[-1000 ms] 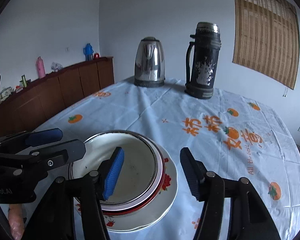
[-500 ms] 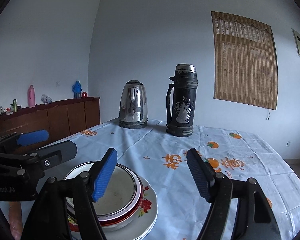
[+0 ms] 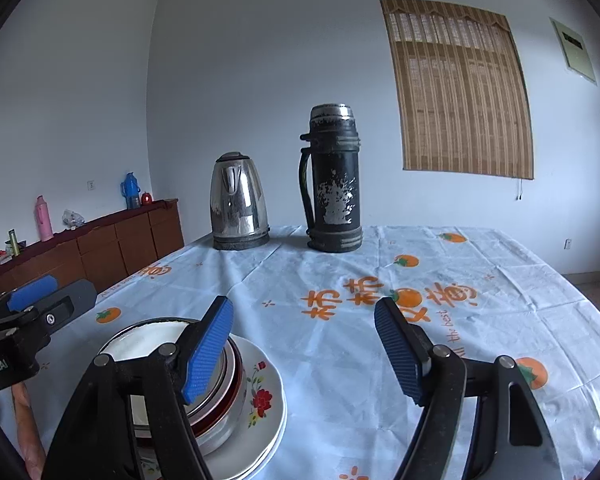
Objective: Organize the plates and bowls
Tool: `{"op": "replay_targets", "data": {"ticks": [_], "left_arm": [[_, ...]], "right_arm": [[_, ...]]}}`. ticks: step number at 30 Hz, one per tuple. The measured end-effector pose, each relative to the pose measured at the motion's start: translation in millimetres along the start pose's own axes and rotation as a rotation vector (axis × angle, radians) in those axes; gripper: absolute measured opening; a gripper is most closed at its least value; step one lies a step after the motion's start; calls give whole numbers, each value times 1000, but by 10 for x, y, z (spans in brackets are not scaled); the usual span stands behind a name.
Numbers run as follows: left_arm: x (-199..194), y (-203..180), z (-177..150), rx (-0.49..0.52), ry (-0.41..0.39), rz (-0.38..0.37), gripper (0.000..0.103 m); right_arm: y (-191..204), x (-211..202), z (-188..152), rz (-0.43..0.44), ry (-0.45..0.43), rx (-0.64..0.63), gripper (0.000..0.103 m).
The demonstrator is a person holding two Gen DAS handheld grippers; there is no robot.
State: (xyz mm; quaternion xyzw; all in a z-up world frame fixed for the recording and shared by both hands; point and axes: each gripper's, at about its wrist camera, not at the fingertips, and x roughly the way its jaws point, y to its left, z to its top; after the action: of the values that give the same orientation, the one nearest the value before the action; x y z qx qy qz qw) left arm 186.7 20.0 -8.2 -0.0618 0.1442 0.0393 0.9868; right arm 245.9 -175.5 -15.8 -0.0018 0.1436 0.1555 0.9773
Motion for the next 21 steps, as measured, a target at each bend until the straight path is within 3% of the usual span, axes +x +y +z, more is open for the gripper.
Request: {"op": "replay_targets", "data": {"ticks": [21], "left_arm": [[67,-20,-87,6,57,-20,100]], "right_arm": [[37,-107,-10,-34,-61,-27,75]]}}
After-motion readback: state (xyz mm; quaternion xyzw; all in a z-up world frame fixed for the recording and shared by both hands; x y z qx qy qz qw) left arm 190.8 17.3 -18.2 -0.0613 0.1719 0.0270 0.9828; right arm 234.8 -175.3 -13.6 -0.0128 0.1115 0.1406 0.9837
